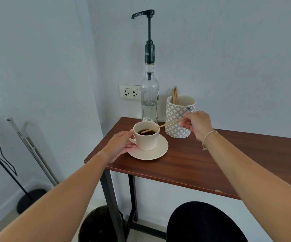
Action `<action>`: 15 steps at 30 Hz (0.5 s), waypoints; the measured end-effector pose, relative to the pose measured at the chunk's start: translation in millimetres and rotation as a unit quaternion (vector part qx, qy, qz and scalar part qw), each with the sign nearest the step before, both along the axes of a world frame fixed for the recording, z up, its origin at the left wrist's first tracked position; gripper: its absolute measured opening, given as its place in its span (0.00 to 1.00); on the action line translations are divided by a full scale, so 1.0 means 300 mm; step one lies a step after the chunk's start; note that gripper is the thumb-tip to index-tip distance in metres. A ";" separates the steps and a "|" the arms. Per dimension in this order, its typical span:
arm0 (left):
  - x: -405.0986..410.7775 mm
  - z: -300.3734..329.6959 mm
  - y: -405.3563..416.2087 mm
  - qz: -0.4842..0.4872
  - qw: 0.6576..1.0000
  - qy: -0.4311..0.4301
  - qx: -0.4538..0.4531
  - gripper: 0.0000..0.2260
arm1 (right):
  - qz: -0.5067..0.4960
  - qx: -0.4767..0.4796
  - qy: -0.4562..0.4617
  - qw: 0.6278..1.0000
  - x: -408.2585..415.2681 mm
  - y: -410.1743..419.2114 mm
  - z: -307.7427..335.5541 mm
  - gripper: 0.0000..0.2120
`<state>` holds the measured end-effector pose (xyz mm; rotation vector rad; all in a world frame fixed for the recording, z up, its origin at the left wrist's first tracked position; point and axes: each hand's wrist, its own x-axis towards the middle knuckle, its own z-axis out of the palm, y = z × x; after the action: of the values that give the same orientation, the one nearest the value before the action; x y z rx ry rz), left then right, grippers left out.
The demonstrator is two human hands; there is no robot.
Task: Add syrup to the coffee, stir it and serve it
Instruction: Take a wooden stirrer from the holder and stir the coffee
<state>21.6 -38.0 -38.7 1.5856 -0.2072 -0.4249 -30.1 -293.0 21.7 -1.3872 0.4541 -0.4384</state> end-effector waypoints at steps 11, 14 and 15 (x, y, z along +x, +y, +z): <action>-0.020 0.007 -0.022 0.065 0.995 -0.041 0.063 0.13 | 0.000 -0.019 -0.004 1.000 -0.013 -0.037 -0.016 0.08; -0.022 0.013 -0.027 0.087 0.989 -0.063 0.099 0.14 | -0.005 -0.033 -0.001 0.999 -0.017 -0.048 -0.022 0.09; -0.022 0.013 -0.026 0.095 0.987 -0.070 0.110 0.14 | -0.006 -0.029 -0.001 1.000 -0.019 -0.049 -0.025 0.09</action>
<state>15.0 -45.7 -34.6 1.8353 -0.1164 -0.1921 -35.7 -307.8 14.2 -1.4411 0.4520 -0.4660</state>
